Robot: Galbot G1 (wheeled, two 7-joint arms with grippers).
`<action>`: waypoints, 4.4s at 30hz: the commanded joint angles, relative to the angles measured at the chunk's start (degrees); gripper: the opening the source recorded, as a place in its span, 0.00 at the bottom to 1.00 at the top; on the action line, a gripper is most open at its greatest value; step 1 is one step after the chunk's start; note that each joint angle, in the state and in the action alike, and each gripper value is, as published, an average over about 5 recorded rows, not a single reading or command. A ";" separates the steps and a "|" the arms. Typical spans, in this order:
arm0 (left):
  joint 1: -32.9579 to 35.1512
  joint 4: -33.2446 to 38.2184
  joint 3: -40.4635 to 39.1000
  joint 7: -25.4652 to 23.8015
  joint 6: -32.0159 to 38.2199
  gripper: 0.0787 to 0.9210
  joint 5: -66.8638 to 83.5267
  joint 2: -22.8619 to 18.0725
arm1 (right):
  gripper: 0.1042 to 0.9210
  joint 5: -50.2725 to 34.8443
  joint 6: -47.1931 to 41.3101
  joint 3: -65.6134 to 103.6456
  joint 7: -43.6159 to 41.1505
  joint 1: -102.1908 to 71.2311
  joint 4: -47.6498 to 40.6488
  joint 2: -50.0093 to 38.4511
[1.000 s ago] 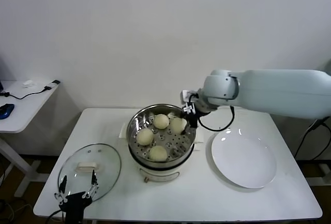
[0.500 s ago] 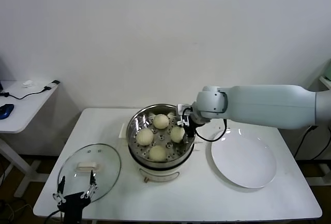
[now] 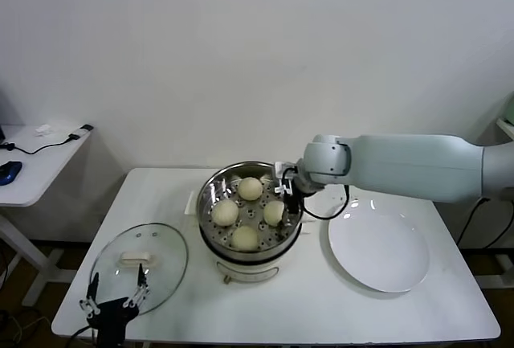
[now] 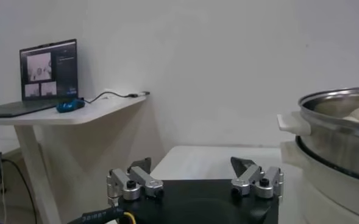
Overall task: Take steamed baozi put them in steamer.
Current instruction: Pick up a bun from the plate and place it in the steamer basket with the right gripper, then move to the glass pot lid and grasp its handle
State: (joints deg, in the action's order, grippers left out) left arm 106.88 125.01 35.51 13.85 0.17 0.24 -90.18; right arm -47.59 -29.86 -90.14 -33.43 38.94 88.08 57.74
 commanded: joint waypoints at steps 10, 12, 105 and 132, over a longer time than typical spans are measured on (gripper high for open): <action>0.04 0.77 0.00 -1.33 -1.05 0.88 0.05 0.25 | 0.88 -9.73 14.17 25.58 7.92 -1.85 -9.55 -10.50; -0.14 0.69 0.21 -2.12 -1.08 0.88 0.14 0.40 | 0.88 -8.92 13.78 30.91 15.50 -6.15 -10.00 -12.63; -21.68 -37.23 4.31 8.04 2.98 0.88 -71.06 16.15 | 0.88 33.94 36.25 122.06 35.02 -138.11 17.43 14.06; -23.93 -41.69 3.57 10.41 1.07 0.51 -76.77 12.46 | 0.88 33.97 36.09 122.10 34.22 -138.41 17.09 15.45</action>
State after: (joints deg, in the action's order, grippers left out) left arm 83.44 84.07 39.12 23.84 1.85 -75.45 -77.06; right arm -13.64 6.28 32.04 1.08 -99.45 105.38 73.15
